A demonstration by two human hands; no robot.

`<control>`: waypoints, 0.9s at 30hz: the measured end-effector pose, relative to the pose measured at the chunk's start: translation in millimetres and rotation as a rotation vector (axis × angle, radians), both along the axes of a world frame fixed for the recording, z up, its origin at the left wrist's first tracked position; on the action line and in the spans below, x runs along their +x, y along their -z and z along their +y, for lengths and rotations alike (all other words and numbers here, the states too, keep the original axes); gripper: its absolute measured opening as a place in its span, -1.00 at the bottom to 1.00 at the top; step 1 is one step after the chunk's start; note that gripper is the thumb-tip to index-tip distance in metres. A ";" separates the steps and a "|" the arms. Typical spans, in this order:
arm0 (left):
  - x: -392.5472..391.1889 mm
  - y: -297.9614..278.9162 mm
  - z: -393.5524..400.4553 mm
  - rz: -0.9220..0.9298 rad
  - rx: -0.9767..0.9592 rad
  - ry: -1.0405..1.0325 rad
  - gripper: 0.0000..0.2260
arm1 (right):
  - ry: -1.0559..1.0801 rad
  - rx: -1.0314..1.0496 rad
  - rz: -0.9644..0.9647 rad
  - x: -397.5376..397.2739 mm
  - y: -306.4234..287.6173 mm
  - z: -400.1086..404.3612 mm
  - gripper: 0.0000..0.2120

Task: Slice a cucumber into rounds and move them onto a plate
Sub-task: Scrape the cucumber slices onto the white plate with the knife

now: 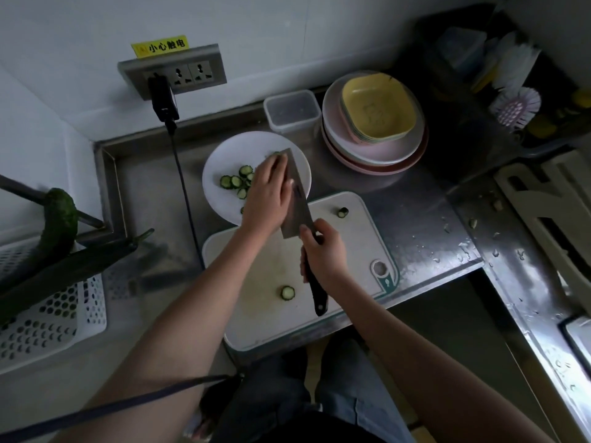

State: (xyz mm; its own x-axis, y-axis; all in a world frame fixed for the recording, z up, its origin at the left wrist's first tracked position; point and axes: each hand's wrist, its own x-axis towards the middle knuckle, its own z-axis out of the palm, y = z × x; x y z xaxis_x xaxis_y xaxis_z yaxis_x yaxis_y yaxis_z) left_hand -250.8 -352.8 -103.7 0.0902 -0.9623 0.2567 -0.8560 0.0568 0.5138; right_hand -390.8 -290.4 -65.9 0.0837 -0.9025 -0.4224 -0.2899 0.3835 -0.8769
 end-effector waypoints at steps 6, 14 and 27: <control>34.6 20.5 -6.3 -0.097 0.090 -0.116 -0.76 | 0.051 0.016 0.048 5.6 5.0 -0.4 -0.78; 28.1 15.5 17.7 -0.124 0.056 -0.020 -0.70 | 0.068 0.020 0.138 -3.8 4.1 -16.0 -0.81; 5.7 57.5 146.4 -0.480 0.085 0.596 -0.60 | 0.070 0.014 0.240 -51.5 16.7 28.0 -0.81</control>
State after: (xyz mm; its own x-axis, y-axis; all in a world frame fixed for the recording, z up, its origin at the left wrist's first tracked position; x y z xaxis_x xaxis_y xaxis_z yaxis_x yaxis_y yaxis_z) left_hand -245.1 -206.4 -161.3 -0.5519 -0.8318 0.0592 -0.8237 0.5549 0.1167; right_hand -442.3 -262.4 -82.6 -0.0828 -0.8967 -0.4349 -0.4619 0.4212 -0.7805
